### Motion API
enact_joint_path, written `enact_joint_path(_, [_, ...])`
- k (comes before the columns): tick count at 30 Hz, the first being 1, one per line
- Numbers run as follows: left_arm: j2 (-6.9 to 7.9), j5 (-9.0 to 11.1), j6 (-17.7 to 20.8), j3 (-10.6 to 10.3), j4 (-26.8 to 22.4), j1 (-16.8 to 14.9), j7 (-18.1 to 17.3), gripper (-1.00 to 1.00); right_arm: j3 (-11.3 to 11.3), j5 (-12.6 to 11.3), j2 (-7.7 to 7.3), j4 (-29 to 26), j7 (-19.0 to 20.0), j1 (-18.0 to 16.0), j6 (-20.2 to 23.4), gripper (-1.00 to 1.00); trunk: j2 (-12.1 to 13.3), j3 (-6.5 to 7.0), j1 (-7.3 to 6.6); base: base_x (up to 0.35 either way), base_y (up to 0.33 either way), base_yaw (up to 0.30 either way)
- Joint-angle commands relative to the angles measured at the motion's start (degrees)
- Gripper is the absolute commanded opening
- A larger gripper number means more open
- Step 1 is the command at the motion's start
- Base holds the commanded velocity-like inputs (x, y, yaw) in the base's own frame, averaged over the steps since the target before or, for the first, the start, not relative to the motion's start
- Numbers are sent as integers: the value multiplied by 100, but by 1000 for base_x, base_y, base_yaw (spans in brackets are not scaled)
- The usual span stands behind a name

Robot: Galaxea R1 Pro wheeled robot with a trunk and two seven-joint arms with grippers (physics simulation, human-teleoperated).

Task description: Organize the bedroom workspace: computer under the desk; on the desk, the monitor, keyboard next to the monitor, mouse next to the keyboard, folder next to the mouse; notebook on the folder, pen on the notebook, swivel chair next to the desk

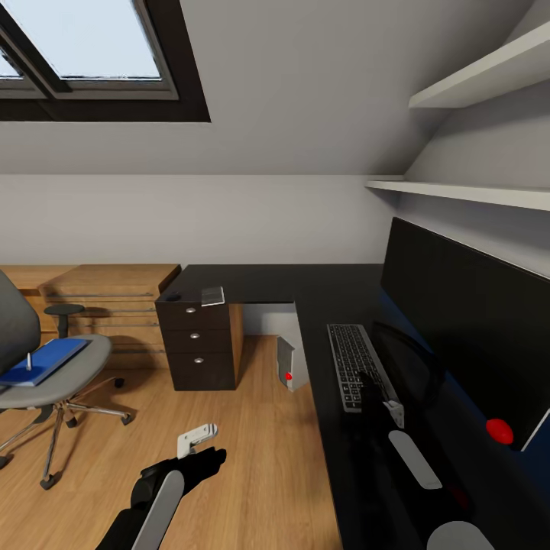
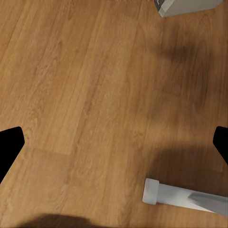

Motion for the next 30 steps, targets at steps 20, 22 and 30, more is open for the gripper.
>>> enact_joint_path(20, [0, 63, 9, -5, 1, -4, 51, 100, 10, -57, 5, 4, -5, -3, -23, 100, -3, -6, 0, 4, -47, 0])
enact_joint_path(22, [0, 63, 9, -5, 1, -4, 50, 100, 10, -57, 6, 8, -5, -3, -23, 100, -3, -6, 0, 0, -9, 0])
enact_joint_path(30, [0, 63, 9, -5, 0, -4, 50, 100, 10, -57, 6, 12, -5, -3, -23, 100, -3, -6, 0, -7, -3, 0])
